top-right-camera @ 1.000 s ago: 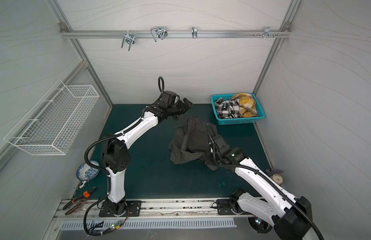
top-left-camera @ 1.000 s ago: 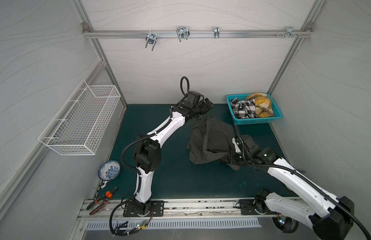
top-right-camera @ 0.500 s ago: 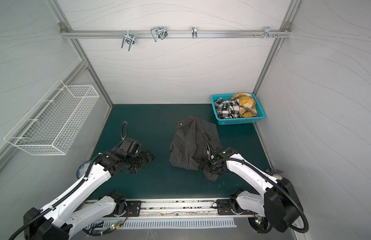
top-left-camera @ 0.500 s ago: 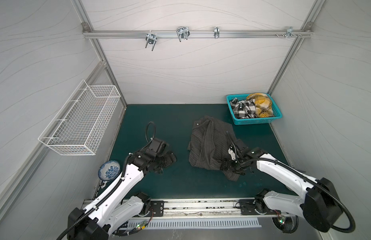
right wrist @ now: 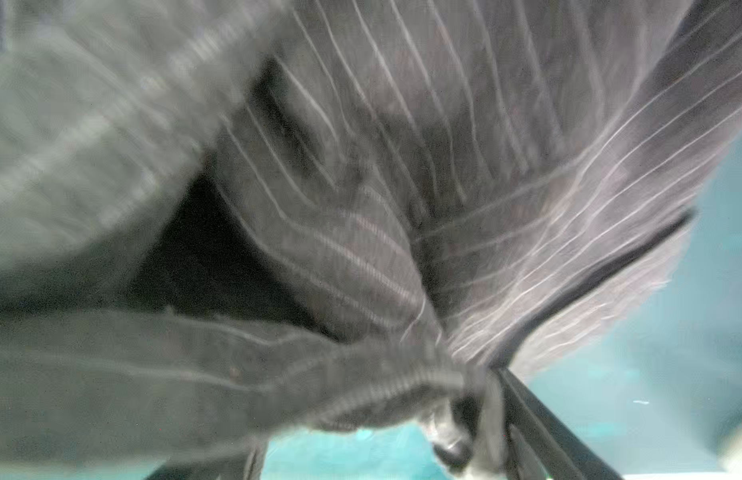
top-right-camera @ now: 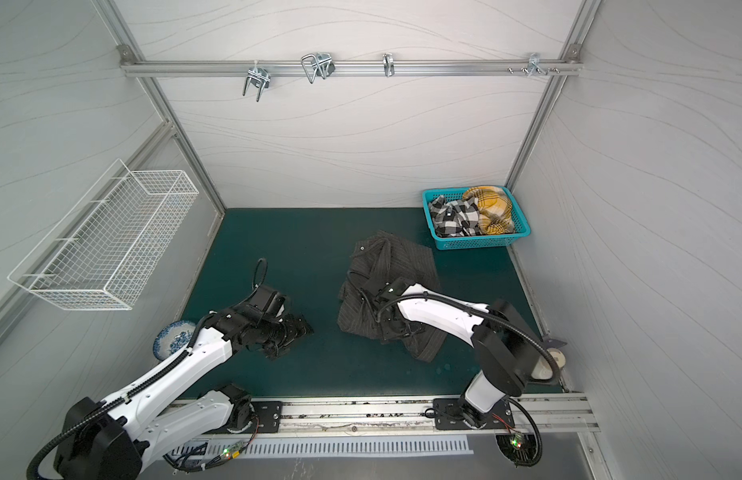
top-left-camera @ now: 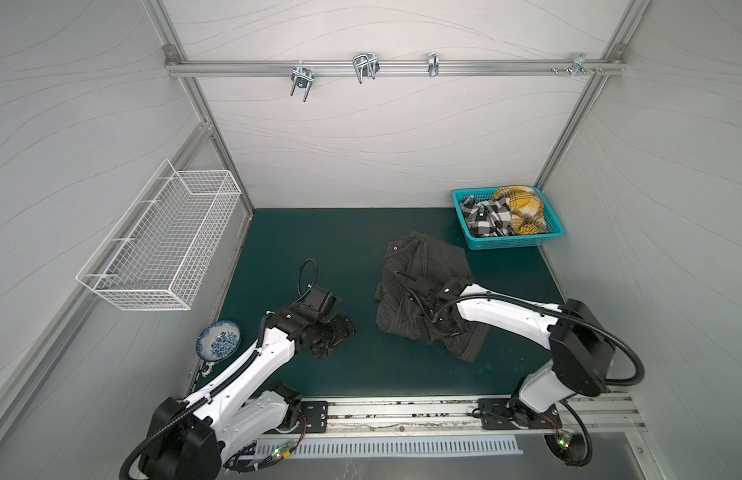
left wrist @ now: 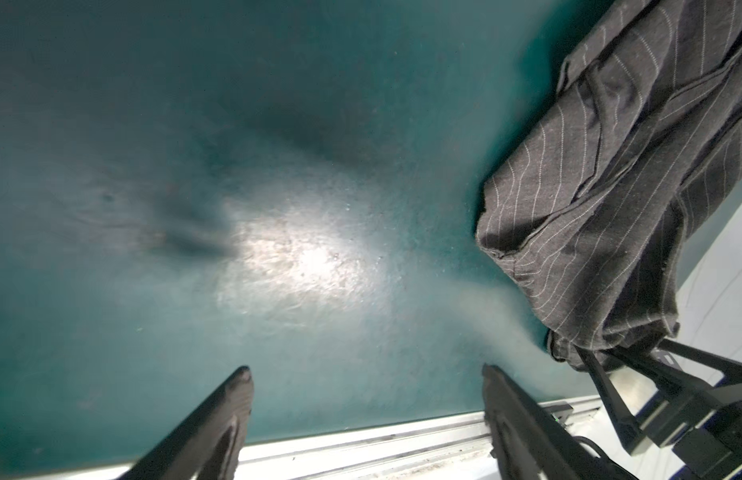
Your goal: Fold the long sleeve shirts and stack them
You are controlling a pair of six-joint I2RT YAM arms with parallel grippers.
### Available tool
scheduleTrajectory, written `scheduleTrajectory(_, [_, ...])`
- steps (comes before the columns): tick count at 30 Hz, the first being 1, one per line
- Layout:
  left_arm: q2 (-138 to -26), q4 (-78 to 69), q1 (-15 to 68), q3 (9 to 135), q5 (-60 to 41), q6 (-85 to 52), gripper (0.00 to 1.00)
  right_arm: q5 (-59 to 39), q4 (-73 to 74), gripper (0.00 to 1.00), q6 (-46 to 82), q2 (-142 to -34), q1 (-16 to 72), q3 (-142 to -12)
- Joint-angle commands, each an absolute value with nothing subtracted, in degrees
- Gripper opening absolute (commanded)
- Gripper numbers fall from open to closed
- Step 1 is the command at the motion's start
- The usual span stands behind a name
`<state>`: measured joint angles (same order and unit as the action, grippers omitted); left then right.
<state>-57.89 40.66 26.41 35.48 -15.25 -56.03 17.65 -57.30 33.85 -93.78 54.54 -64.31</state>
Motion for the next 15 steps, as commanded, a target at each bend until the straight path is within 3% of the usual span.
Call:
scheduleTrajectory(1, [-58.0,36.9,26.5,36.1,-17.1,-57.2,0.86,26.0,-65.7,0.86,32.5,-97.2,57.2,-69.0])
scheduleTrajectory(5, [-57.7,36.7,26.1,35.9,-16.4,-57.0,0.85,24.0,-63.8,0.86,28.9,-97.8,58.4,-71.0])
scheduleTrajectory(8, [-57.8,36.4,25.1,35.3,-17.5,-57.0,0.82,20.7,-59.4,0.78,24.6,-96.8,58.3,-70.5])
scheduleTrajectory(10, [-58.0,35.9,24.9,34.9,-17.7,-57.2,0.81,19.7,-58.9,0.49,23.7,-96.9,57.5,-70.9])
scheduleTrajectory(15, [-59.6,31.8,24.9,34.7,-19.2,-58.8,0.83,18.2,-61.4,0.0,23.6,-94.7,57.2,-73.0])
